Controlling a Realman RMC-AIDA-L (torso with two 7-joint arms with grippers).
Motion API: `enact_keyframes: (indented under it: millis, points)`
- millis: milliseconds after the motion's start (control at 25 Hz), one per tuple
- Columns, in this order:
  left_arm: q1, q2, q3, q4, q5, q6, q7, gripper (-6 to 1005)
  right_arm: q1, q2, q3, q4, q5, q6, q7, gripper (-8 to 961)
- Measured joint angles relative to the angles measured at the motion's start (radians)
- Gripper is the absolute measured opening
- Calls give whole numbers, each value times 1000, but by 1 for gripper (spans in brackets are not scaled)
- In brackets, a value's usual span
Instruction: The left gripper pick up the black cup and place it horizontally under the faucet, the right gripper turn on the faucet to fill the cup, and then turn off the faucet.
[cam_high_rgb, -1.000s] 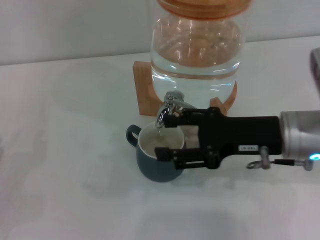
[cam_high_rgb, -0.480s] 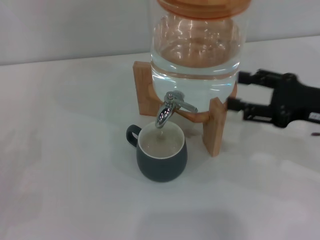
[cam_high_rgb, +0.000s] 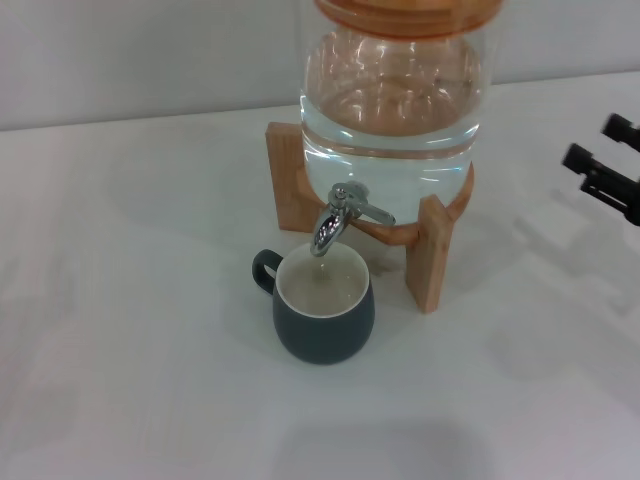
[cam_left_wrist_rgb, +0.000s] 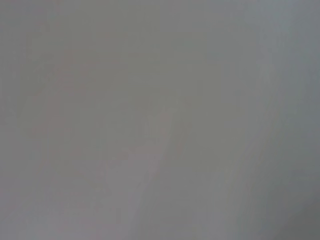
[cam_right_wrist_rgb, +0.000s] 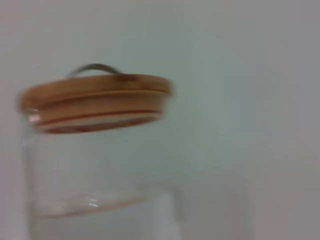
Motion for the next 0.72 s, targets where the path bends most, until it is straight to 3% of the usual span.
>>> enact_keyframes:
  millis: [280, 720]
  points:
    - [7, -2, 0, 2, -35, 5, -10, 478, 4, 1, 24, 239, 174, 11, -270, 781]
    - [10, 15, 2, 0, -49, 12, -179, 482, 9, 3, 27, 349, 214, 14, -397, 781]
